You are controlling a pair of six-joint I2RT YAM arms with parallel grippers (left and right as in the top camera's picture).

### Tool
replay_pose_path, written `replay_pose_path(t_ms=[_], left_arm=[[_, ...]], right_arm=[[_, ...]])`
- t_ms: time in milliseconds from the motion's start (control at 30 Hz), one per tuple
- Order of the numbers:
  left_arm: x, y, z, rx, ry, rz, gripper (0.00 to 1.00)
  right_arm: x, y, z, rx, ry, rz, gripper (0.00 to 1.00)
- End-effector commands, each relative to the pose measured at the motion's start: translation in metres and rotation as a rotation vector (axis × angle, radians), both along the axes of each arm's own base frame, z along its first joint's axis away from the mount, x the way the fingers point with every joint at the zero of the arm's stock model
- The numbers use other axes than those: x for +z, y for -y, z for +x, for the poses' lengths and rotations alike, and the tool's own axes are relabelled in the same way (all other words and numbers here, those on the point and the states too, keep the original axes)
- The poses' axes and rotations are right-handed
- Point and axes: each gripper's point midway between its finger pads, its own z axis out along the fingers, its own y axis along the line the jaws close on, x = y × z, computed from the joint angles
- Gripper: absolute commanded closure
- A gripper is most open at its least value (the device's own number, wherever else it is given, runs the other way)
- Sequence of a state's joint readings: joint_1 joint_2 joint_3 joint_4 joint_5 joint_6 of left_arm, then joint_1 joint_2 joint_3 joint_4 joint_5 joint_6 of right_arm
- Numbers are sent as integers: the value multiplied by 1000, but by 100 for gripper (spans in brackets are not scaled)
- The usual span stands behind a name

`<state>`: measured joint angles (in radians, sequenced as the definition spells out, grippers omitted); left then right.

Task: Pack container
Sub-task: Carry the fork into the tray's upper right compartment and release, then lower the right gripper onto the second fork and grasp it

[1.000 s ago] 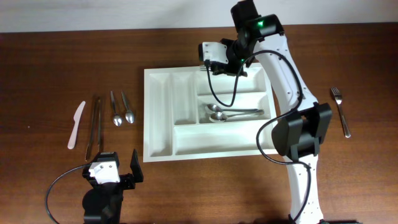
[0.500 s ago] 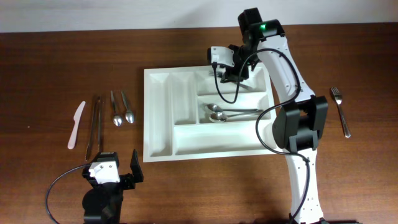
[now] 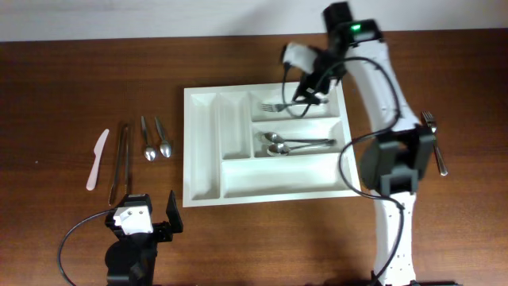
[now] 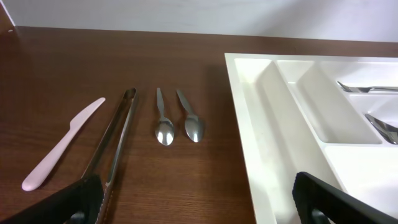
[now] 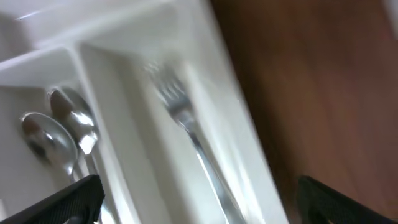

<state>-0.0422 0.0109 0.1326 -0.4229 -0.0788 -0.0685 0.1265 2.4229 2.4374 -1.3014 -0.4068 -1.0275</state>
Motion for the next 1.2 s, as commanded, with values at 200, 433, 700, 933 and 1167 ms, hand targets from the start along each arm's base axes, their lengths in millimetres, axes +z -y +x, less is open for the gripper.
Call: replay_pose_path(t_ms=[200, 433, 700, 933, 1167], left_arm=[[-2, 0, 0, -8, -2, 13, 1], [-2, 0, 0, -8, -2, 13, 1], [-2, 0, 0, -8, -2, 13, 1], [-2, 0, 0, -8, -2, 12, 1], [-2, 0, 0, -8, -2, 12, 1]], right_arm=[[61, 174, 4, -808, -69, 49, 1], [52, 284, -23, -1041, -90, -25, 1], [5, 352, -59, -1195, -233, -49, 3], [-71, 354, -102, -1249, -452, -54, 22], [-114, 345, -118, -1243, -516, -64, 25]])
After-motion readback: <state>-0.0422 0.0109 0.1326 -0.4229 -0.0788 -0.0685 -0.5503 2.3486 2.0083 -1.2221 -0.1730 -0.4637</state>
